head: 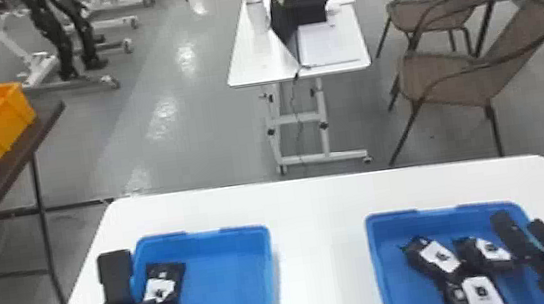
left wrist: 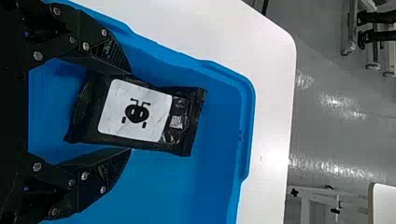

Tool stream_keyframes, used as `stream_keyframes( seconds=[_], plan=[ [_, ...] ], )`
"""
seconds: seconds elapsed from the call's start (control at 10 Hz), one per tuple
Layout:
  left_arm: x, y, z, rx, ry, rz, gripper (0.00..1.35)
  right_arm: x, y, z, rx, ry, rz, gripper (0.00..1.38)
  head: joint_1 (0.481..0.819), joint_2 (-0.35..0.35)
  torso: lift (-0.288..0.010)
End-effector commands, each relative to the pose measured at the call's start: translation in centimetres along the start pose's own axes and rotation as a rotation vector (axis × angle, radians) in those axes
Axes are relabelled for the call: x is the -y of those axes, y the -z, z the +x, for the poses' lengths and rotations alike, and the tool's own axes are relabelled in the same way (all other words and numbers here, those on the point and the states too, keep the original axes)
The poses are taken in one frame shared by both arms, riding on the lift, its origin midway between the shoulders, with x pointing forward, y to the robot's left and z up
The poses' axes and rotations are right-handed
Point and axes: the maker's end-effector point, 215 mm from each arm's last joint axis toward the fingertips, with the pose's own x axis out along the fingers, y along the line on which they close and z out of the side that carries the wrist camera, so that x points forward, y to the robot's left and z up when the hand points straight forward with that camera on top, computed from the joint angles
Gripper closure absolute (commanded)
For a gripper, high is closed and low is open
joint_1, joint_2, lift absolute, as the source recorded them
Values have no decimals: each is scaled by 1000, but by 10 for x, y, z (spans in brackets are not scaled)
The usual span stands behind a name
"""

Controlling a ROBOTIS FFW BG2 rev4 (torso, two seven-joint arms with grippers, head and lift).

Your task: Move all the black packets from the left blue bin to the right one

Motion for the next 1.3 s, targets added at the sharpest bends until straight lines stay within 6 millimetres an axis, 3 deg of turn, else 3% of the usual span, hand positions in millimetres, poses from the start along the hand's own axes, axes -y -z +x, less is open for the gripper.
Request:
stream_keyframes(
  seconds=[0.0,0.4,0.5,0.6,0.8,1.0,1.2],
  plan=[
    [1,4,2,-13,-10,-1,486,0,1,0,0,-1,6,176,695,118,0],
    [-5,13,20,-61,-8,6,504,0,5,-1,-3,-6,25,176,695,126,0],
    [-7,10,23,-61,-6,16,644,1,7,-2,-7,-5,31,176,695,128,0],
    [-7,8,23,-57,-4,36,877,0,7,-2,-5,-7,33,176,695,132,0],
    [-3,-8,23,-29,47,114,1121,1,9,-3,-6,-9,43,176,695,133,0],
    [3,-31,17,20,84,230,1216,0,9,-2,-7,-11,45,176,695,125,0],
    [17,-32,11,52,176,247,1216,0,11,-3,-11,-13,50,176,695,115,0]
  ],
)
